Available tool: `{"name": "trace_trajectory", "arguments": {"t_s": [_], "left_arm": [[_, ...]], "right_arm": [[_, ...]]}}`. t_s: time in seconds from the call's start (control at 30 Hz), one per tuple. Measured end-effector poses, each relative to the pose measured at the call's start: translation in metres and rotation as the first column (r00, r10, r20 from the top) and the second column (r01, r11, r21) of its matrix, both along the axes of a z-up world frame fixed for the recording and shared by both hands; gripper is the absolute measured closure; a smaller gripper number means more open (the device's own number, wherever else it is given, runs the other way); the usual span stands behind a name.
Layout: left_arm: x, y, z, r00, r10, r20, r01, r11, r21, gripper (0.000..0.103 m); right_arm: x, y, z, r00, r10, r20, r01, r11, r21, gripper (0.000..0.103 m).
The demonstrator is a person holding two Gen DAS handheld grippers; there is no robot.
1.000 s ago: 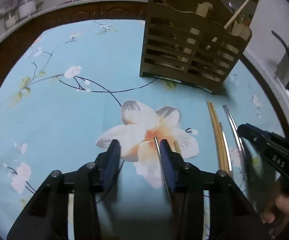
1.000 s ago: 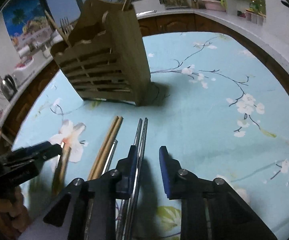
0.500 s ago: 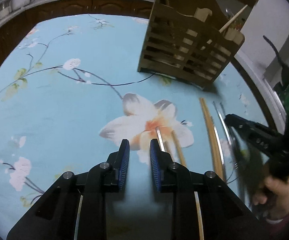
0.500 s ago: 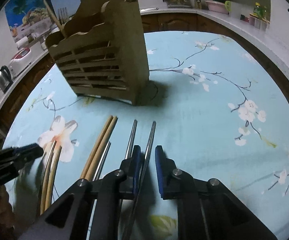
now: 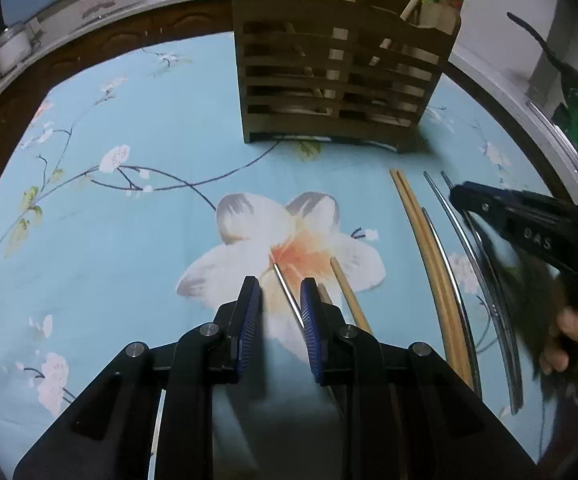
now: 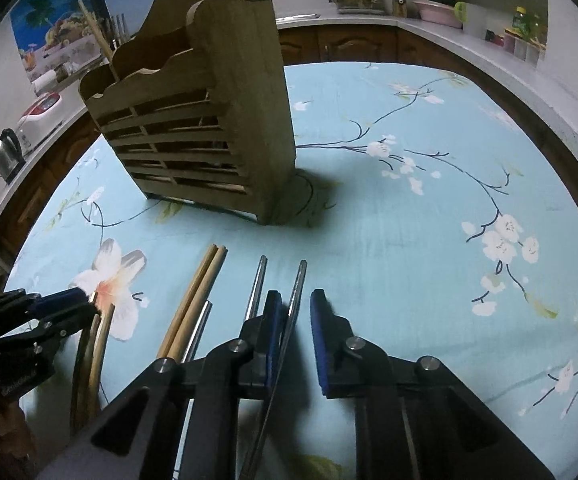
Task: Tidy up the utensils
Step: 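Close the left tool on a metal chopstick while the right tool grasps another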
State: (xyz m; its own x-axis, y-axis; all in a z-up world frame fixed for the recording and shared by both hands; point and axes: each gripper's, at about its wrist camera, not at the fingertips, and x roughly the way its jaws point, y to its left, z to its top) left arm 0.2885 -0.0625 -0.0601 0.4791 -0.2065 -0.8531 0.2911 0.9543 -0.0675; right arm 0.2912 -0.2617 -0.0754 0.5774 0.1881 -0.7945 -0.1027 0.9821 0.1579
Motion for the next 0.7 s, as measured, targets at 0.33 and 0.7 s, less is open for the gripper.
{"name": "trace_trajectory", "arguments": {"t_s": [0.33,0.7], "left_arm": [[-0.001,-0.016,0.000,0.998,-0.050,0.028,0.048,0.997,0.066,0.091],[-0.023,0.009,0.027,0.996,-0.022,0.092,0.022,1.000,-0.002,0.100]], "right_arm": [[0.006,0.013,-0.002,1.000,0.012,0.029,-0.010,0.998,-0.060,0.088],[-0.016,0.000,0.023,0.999,0.006,0.054,-0.010,0.997,0.075,0.099]]}}
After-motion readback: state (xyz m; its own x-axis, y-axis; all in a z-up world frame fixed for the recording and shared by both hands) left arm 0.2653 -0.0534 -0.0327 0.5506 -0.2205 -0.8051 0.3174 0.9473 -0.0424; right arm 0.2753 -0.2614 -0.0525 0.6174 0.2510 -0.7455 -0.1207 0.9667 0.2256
